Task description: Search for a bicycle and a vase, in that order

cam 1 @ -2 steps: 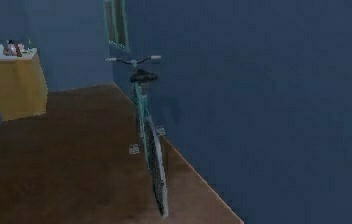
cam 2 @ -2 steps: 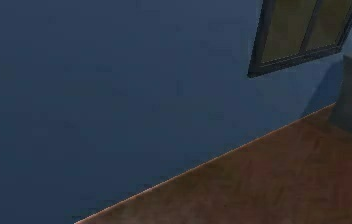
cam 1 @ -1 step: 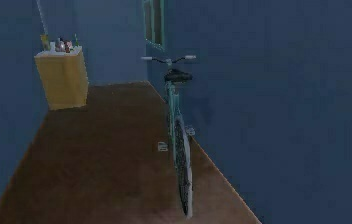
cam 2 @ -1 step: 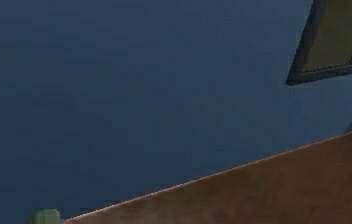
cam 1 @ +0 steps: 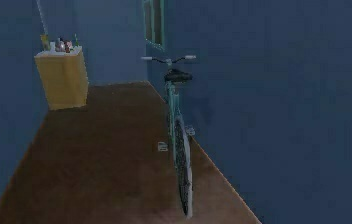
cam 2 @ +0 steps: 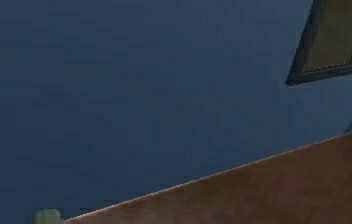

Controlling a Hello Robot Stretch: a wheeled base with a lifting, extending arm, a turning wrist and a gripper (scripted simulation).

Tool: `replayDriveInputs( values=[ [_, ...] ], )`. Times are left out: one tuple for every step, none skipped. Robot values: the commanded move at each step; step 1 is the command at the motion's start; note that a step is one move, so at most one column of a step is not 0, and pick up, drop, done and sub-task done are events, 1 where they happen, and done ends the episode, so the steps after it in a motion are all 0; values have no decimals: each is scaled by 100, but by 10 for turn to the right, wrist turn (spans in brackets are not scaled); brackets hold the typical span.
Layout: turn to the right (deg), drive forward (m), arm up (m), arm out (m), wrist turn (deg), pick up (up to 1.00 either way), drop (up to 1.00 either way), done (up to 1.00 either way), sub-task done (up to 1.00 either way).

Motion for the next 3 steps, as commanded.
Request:
replayDriveInputs(
  values=[
    [-450,0,0,0,0,0,0,0,0],
    [-450,0,0,0,0,0,0,0,0],
    [-420,0,0,0,0,0,0,0,0]
  ],
)
